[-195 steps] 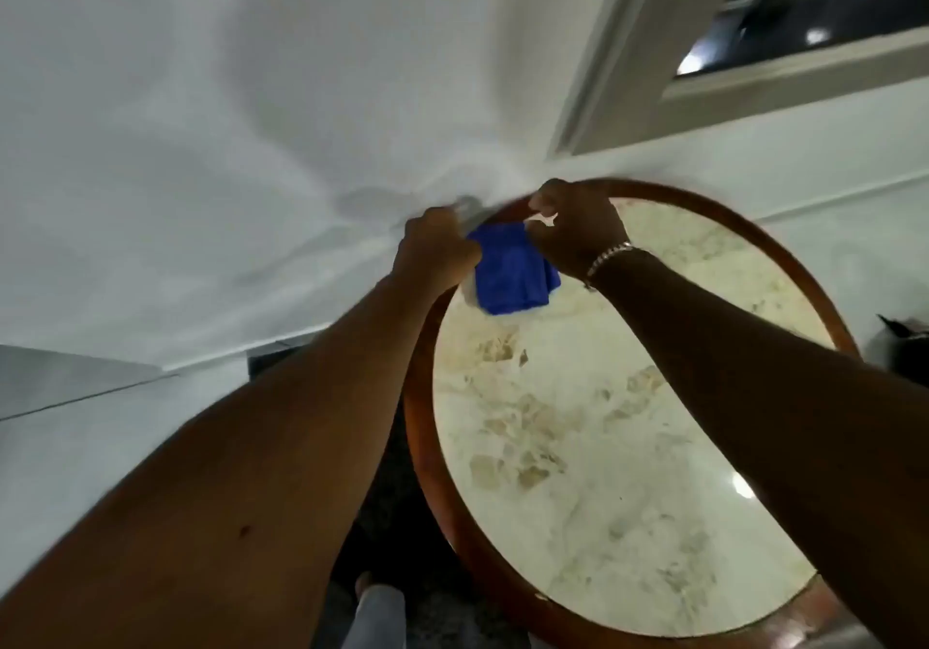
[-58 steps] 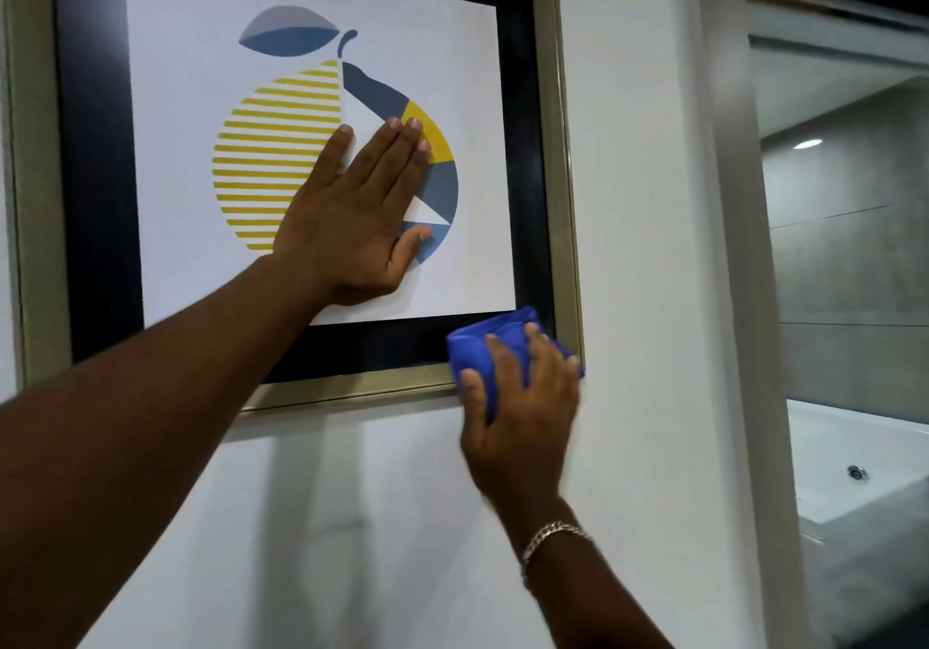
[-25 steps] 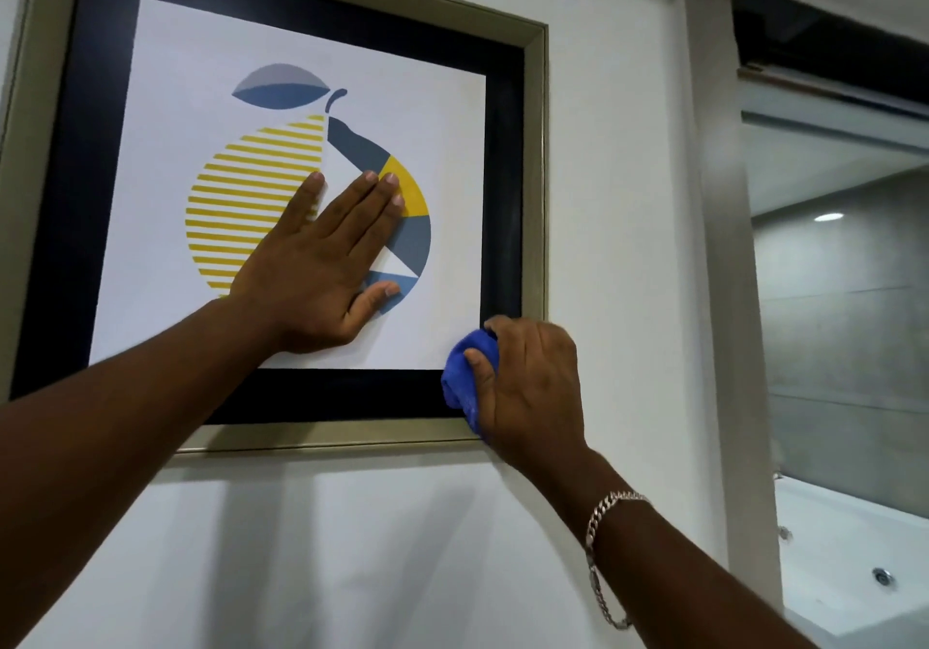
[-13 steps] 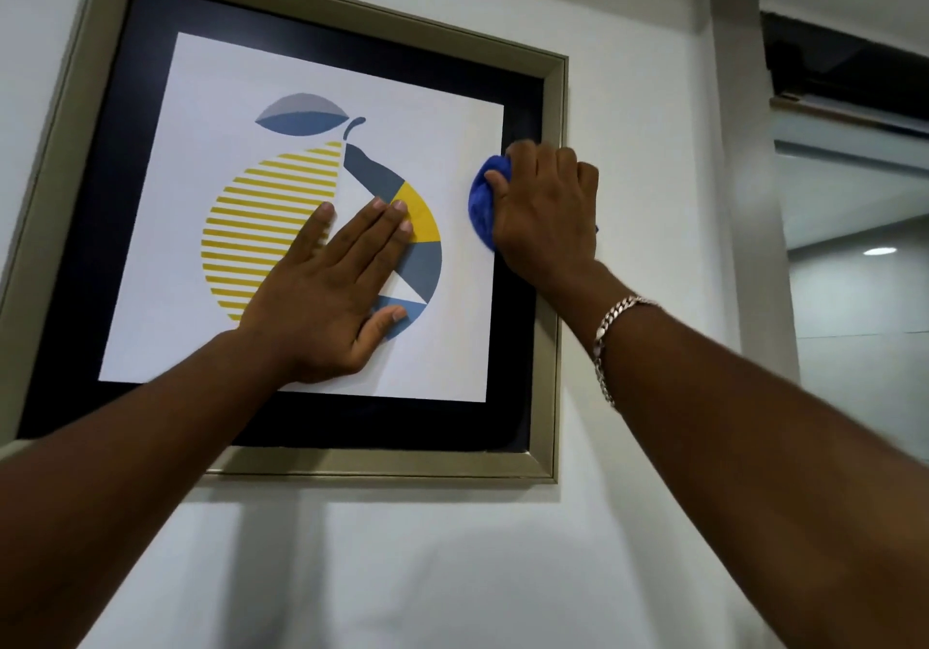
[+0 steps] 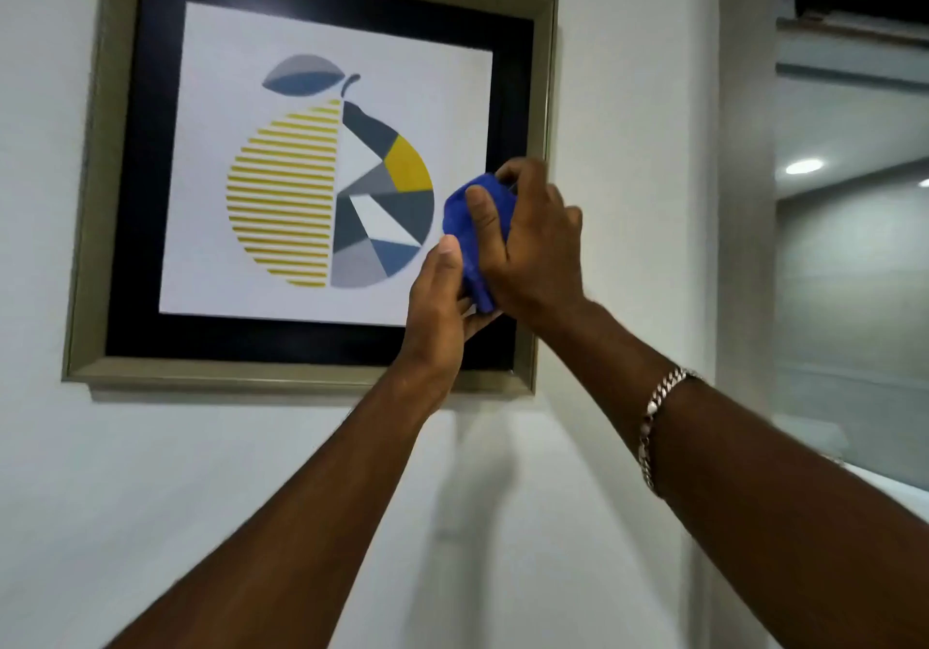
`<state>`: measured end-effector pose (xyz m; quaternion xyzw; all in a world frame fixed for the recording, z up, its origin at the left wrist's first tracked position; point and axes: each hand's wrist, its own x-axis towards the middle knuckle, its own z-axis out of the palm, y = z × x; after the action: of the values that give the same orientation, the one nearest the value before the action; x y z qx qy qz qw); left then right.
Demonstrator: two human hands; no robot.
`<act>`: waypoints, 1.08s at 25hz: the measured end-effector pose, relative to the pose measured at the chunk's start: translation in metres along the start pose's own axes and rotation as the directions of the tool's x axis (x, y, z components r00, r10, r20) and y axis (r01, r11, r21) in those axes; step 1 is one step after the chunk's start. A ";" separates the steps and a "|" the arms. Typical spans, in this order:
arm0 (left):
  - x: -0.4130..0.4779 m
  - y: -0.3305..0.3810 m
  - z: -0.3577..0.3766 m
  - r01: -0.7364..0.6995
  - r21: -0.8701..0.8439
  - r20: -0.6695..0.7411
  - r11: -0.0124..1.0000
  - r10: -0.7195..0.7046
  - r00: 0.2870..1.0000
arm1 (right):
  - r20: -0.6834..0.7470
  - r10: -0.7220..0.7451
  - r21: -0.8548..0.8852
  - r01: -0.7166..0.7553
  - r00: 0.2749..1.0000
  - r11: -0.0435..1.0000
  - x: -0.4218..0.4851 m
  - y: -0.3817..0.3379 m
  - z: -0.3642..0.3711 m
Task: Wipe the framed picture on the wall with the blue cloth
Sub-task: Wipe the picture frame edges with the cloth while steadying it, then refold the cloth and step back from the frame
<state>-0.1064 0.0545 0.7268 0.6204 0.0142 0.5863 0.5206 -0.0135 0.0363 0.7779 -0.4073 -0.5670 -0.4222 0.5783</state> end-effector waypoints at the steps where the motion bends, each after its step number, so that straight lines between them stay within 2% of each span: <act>1: -0.011 -0.006 0.004 0.021 -0.071 -0.002 0.997 -0.021 1.000 | 0.065 0.040 0.019 -0.042 0.997 0.999 -0.021 -0.004 -0.005; 4: -0.056 -0.032 0.008 0.111 -0.121 -0.057 0.986 -0.119 0.991 | 0.268 0.161 0.101 -0.194 0.950 0.976 -0.091 -0.001 -0.026; 5: -0.075 -0.049 0.008 0.174 -0.107 -0.092 0.979 -0.184 0.979 | 0.351 0.229 0.167 -0.302 0.908 0.939 -0.121 0.004 -0.036; 7: -0.112 -0.083 0.003 0.298 -0.082 -0.160 0.951 -0.308 0.938 | 0.504 0.357 0.287 -0.542 0.787 0.790 -0.175 0.016 -0.058; 8: -0.136 -0.104 0.002 0.368 -0.078 -0.185 0.927 -0.376 0.908 | 0.574 0.418 0.273 -0.646 0.704 0.713 -0.208 0.022 -0.071; 10: -0.186 -0.148 -0.003 0.497 -0.063 -0.205 0.865 -0.499 0.842 | 0.648 0.506 0.138 -0.741 0.569 0.657 -0.276 0.032 -0.093; 14: -0.281 -0.248 0.000 0.688 0.109 -0.262 0.718 -0.647 0.716 | 0.612 0.692 -0.084 -0.839 0.382 0.537 -0.414 0.054 -0.133; 15: -0.306 -0.276 0.001 0.733 0.145 -0.294 0.665 -0.678 0.674 | 0.593 0.741 -0.158 -0.857 0.315 0.491 -0.453 0.062 -0.143; 16: -0.335 -0.306 0.001 0.786 0.155 -0.341 0.598 -0.714 0.611 | 0.571 0.788 -0.238 -0.873 0.229 0.426 -0.493 0.070 -0.153; 18: -0.396 -0.358 0.003 0.877 0.058 -0.395 0.477 -0.796 0.459 | 0.514 0.856 -0.375 -0.881 0.062 0.288 -0.576 0.082 -0.174; 19: -0.429 -0.383 0.002 0.911 0.003 -0.406 0.413 -0.832 0.379 | 0.480 0.877 -0.431 -0.870 0.003 0.238 -0.617 0.085 -0.185; 21: -0.482 -0.425 0.001 0.947 0.027 -0.421 0.319 -0.856 0.300 | 0.423 0.901 -0.523 -0.838 -0.094 0.158 -0.685 0.089 -0.202; 22: -0.506 -0.446 0.001 0.955 0.058 -0.432 0.291 -0.855 0.286 | 0.403 0.907 -0.561 -0.816 -0.119 0.141 -0.717 0.092 -0.207; 26: -0.551 -0.505 -0.009 0.931 0.307 -0.430 0.199 -0.844 0.322 | 0.412 0.899 -0.599 -0.788 -0.152 0.142 -0.794 0.109 -0.205; 27: -0.556 -0.516 -0.014 0.915 0.363 -0.422 0.179 -0.844 0.332 | 0.437 0.887 -0.604 -0.779 -0.148 0.168 -0.811 0.113 -0.203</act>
<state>0.0151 -0.0500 -0.0149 0.5777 0.5663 0.1844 0.5581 0.1566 -0.0997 -0.0374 -0.8371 -0.3115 0.2231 0.3905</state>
